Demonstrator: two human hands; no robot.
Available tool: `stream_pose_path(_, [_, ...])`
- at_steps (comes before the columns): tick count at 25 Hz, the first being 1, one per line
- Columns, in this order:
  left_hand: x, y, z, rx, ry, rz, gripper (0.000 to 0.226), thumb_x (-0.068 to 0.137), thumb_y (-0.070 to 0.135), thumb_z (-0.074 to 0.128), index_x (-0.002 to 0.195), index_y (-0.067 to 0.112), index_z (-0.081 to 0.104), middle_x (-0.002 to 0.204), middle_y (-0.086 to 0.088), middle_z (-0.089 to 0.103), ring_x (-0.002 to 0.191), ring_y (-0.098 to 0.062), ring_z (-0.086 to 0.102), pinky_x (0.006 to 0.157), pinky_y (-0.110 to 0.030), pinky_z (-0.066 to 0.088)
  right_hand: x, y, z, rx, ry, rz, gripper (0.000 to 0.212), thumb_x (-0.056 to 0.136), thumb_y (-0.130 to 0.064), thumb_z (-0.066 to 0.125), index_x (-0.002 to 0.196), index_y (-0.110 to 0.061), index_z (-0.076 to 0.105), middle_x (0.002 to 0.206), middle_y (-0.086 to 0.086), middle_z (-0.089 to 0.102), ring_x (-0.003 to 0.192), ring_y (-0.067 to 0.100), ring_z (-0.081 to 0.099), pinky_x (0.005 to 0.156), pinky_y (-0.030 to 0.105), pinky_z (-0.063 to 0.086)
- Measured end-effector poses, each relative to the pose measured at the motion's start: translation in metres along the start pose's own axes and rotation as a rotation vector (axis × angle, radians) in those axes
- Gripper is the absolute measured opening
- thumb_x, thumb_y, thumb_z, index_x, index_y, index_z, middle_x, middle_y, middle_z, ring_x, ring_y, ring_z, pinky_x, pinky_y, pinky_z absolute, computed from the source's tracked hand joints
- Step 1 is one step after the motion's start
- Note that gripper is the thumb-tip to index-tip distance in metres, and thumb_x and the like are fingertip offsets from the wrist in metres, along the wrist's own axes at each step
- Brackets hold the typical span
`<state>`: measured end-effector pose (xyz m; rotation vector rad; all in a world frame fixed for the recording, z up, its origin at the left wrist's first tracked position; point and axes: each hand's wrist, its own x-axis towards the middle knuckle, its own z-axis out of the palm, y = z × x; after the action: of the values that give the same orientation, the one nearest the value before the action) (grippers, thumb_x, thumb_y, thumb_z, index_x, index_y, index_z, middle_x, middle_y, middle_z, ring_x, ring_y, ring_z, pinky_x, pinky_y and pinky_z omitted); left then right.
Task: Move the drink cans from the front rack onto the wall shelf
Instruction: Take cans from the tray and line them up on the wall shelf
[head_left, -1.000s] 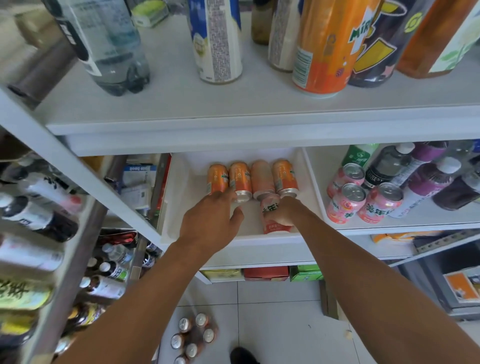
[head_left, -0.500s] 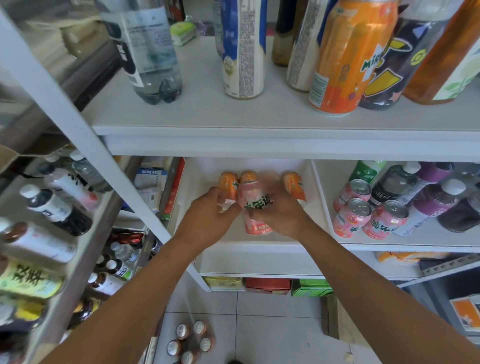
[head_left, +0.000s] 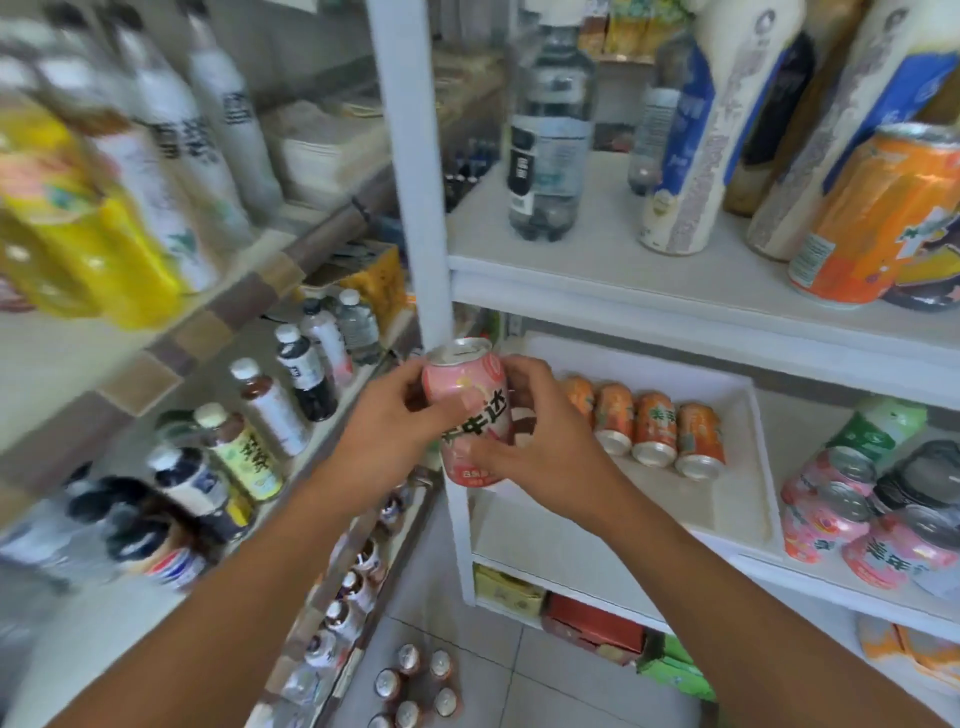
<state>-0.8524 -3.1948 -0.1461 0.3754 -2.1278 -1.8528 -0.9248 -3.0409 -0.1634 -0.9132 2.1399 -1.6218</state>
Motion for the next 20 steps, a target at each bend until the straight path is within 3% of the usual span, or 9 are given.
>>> stream_pose_path(5, [-0.068,0.032,-0.085,0.007,0.174,0.094,0.041,0.068,0.023,0.084,0.104,0.014,0.066,0.092,0.003,0.076,0.086,-0.009,0.07,0.073,-0.02,0.053,-0.002,-0.057,0.071,0.048,-0.233,-0.131,0.068,0.074,-0.04,0.081,0.132,-0.034,0.045,0.125,-0.016,0.062,0.112,0.001,0.061,0.093,0.029,0.052])
stream_pose_path(9, [-0.137,0.051,-0.15,0.052,0.348,0.115,0.057,0.061,0.043,0.078,0.107,0.011,0.066,0.099,-0.008,0.074,0.09,-0.017,0.07,0.081,-0.032,0.057,-0.02,-0.108,0.143,0.086,-0.382,-0.228,0.07,0.069,-0.047,0.079,0.13,-0.036,0.049,0.117,-0.016,0.066,0.105,0.004,0.066,0.09,0.034,0.055])
stream_pose_path(13, [-0.215,0.068,-0.204,0.118,0.539,0.131,0.055,0.061,0.043,0.079,0.106,0.014,0.066,0.095,-0.005,0.074,0.087,-0.016,0.069,0.08,-0.035,0.057,-0.047,-0.155,0.217,0.082,-0.52,-0.311,0.062,0.071,-0.043,0.077,0.126,-0.037,0.05,0.11,-0.013,0.069,0.098,0.004,0.068,0.086,0.039,0.057])
stream_pose_path(16, [-0.273,0.078,-0.235,0.184,0.659,0.126,0.048,0.067,0.037,0.081,0.106,0.014,0.066,0.092,0.001,0.073,0.085,-0.011,0.068,0.075,-0.026,0.054,-0.072,-0.187,0.271,0.069,-0.571,-0.358,0.065,0.069,-0.039,0.082,0.124,-0.032,0.05,0.107,-0.013,0.068,0.095,0.0,0.066,0.084,0.037,0.057])
stream_pose_path(20, [-0.359,0.083,-0.271,0.246,0.813,0.067,0.044,0.078,0.052,0.073,0.112,0.025,0.063,0.102,0.006,0.073,0.099,-0.006,0.067,0.085,-0.024,0.052,-0.109,-0.224,0.337,0.082,-0.611,-0.41,0.064,0.062,-0.04,0.084,0.117,-0.033,0.054,0.099,-0.016,0.069,0.088,-0.004,0.065,0.078,0.027,0.056])
